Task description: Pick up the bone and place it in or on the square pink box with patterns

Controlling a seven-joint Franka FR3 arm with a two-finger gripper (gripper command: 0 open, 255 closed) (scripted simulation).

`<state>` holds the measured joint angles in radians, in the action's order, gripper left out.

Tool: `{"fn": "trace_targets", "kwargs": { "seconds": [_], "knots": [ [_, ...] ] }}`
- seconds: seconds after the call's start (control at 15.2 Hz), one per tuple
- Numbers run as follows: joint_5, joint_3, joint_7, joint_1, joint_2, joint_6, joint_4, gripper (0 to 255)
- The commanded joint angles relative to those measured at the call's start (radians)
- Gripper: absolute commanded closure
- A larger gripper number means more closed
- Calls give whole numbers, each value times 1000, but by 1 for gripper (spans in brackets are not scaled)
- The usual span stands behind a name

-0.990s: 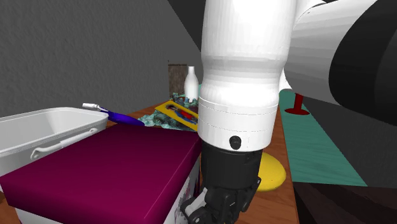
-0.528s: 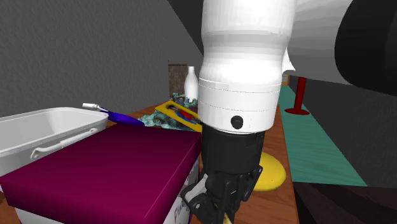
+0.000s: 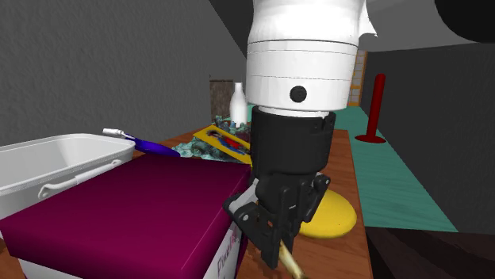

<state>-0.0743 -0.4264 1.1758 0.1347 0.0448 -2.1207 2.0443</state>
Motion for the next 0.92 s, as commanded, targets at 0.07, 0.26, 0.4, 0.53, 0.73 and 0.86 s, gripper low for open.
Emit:
{"fn": "trace_targets", "kwargs": {
  "seconds": [0.07,0.26,0.4,0.53,0.73,0.86],
  "knots": [
    [10,1,-9,2,-18,39,-23,255],
    [18,1,-16,3,-31,78,-50,255],
    [22,1,-19,3,-38,103,-69,255],
    [25,2,-23,3,-45,129,-89,255],
    [30,2,-27,4,-53,168,-121,255],
    [32,2,-30,4,-57,195,-143,255]
  ]
}}
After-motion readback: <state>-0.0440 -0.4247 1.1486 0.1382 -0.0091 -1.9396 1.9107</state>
